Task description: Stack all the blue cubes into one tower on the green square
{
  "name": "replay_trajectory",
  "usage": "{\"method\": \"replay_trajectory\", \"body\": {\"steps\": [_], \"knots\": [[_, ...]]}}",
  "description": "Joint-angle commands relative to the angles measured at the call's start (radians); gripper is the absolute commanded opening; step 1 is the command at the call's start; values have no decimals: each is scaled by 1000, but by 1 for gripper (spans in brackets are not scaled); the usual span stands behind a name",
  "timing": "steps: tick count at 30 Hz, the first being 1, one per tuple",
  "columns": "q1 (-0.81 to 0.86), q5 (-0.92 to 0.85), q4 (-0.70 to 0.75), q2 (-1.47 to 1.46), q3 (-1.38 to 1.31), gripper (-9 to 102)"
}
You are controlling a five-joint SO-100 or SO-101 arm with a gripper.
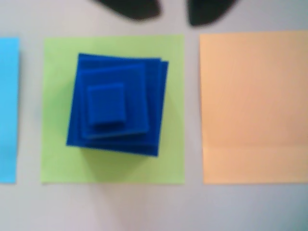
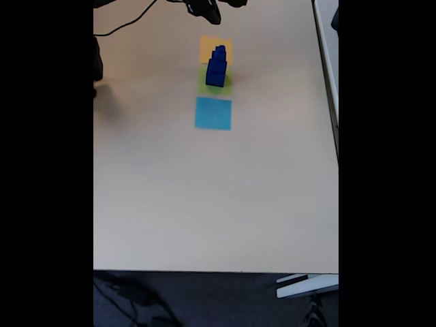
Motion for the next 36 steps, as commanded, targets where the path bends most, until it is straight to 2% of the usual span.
{"method": "replay_trajectory", "body": {"steps": [1, 36], "knots": [[-6, 14, -2, 78, 17, 0], [41, -18, 5, 32, -44, 0]]}}
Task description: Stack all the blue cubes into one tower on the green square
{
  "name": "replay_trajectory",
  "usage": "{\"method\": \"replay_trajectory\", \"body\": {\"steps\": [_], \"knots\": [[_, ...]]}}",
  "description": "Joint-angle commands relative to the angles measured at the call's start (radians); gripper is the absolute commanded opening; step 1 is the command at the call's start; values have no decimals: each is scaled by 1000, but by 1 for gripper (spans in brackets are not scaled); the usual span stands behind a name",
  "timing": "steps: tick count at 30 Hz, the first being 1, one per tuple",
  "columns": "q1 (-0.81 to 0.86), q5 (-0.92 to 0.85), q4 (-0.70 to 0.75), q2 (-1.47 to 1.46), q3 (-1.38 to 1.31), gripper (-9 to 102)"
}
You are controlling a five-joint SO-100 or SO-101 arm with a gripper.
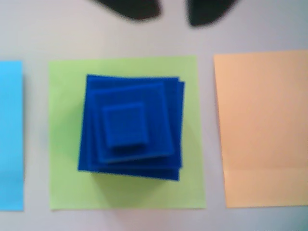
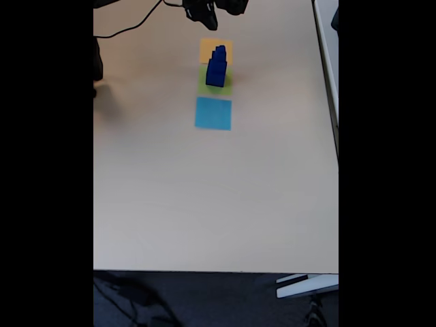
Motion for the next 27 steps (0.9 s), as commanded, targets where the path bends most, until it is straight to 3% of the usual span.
{"method": "replay_trajectory", "body": {"steps": [1, 18, 27], "knots": [[11, -17, 3, 31, -69, 0], [20, -31, 0, 21, -77, 0], [46, -210, -31, 64, -87, 0]]}}
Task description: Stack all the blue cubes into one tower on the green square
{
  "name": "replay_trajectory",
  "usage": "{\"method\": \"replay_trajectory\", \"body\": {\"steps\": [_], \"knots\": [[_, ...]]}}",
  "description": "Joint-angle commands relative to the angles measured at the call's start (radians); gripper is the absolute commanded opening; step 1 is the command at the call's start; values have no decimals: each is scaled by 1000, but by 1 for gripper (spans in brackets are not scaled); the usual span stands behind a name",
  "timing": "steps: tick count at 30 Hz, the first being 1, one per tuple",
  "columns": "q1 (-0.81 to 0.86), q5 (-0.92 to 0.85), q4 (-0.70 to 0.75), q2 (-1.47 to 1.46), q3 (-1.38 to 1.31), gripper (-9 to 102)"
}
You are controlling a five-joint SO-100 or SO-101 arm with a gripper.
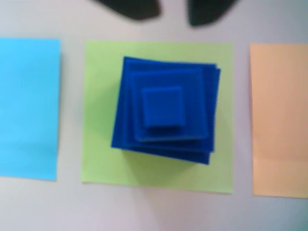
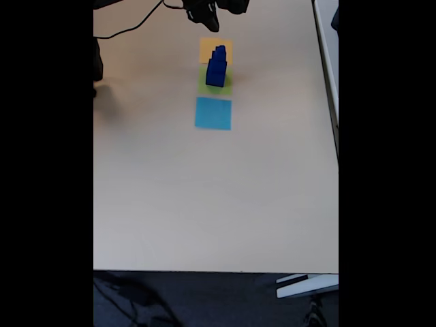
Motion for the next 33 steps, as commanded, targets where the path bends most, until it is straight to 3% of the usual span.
{"method": "replay_trajectory", "body": {"steps": [1, 19, 26, 33], "knots": [[21, -94, -28, 77, -67, 0], [6, -244, 81, 259, -23, 0], [29, -298, 44, 460, 225, 0], [41, -359, -144, 729, 635, 0]]}}
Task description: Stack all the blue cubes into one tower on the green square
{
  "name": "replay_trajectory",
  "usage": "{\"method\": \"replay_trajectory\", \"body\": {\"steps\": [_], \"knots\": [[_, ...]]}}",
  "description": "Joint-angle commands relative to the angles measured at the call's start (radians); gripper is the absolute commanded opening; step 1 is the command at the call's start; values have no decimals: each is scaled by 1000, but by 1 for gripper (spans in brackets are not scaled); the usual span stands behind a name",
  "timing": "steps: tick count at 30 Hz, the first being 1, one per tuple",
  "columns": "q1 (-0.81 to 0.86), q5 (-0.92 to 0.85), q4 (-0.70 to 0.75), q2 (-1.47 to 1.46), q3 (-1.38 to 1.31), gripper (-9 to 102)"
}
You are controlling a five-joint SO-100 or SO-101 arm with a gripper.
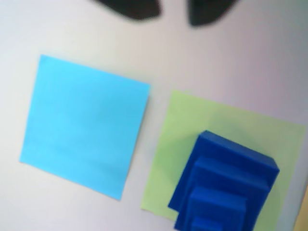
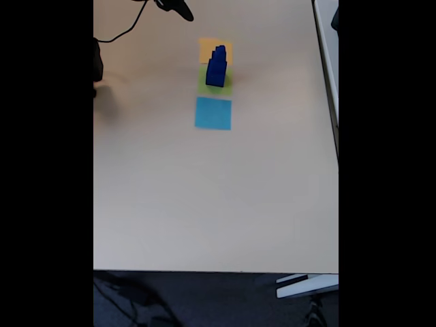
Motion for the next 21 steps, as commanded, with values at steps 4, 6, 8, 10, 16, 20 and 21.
{"method": "replay_trajectory", "body": {"steps": [4, 6, 8, 10, 16, 20, 21], "knots": [[26, -81, -207, 261, 342, 0], [41, -117, -272, 319, 446, 0], [54, -155, -334, 376, 545, 0], [67, -201, -411, 439, 649, 0], [118, -448, -624, 560, 873, 0], [130, -647, -769, 649, 1028, 0], [127, -698, -810, 684, 1077, 0]]}}
